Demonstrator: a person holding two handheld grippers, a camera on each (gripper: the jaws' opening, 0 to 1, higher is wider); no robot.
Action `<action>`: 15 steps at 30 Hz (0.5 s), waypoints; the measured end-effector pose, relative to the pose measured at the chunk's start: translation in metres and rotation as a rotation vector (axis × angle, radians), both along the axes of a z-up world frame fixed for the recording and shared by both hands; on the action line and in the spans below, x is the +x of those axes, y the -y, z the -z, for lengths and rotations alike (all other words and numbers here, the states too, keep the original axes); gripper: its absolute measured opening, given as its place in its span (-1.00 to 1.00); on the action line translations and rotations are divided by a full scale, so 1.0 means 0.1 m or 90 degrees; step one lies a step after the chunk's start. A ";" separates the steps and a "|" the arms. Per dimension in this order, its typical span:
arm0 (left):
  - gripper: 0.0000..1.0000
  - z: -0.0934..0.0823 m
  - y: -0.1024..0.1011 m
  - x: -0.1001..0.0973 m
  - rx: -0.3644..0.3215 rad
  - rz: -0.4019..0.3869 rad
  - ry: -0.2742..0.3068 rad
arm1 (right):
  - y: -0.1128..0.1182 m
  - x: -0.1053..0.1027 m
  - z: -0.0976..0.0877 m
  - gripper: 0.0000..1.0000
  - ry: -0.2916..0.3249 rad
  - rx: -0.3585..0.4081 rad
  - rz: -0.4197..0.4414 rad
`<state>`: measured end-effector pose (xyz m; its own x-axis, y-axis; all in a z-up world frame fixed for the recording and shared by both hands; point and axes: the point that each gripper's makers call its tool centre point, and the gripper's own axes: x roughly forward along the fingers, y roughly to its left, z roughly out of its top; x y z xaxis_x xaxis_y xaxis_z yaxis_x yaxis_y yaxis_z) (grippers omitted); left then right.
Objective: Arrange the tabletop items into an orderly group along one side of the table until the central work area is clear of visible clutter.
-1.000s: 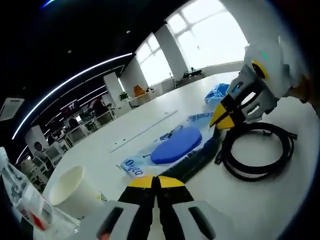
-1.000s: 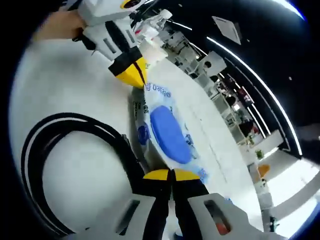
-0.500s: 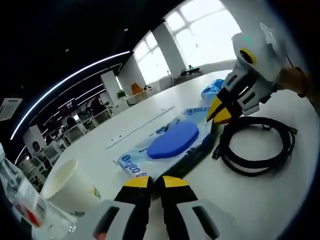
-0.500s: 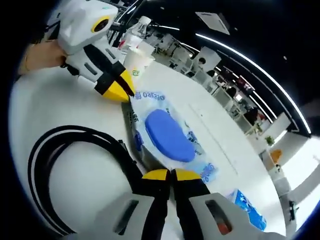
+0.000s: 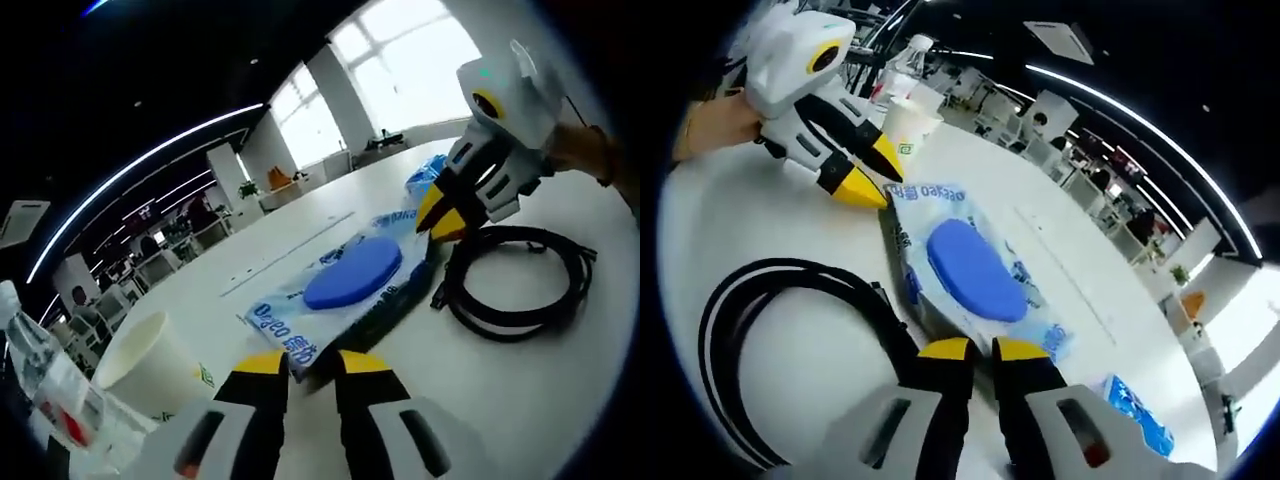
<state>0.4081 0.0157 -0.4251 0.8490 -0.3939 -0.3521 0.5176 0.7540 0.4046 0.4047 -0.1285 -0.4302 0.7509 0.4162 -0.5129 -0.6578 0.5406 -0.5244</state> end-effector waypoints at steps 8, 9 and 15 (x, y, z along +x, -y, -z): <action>-0.48 -0.06 -0.03 -0.02 -0.047 -0.003 -0.006 | 0.07 0.00 -0.12 -0.48 0.001 0.046 0.013; -0.45 -0.07 -0.02 -0.03 -0.055 -0.002 -0.007 | 0.09 0.00 -0.13 -0.49 0.000 0.052 0.017; -0.44 -0.15 0.03 -0.10 -0.063 0.018 -0.005 | 0.16 -0.04 -0.22 -0.48 -0.005 0.104 0.026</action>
<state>0.3976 0.0132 -0.4098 0.8342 -0.4515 -0.3167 0.5426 0.7748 0.3244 0.4002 -0.1444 -0.4086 0.7655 0.4634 -0.4464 -0.6369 0.6447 -0.4228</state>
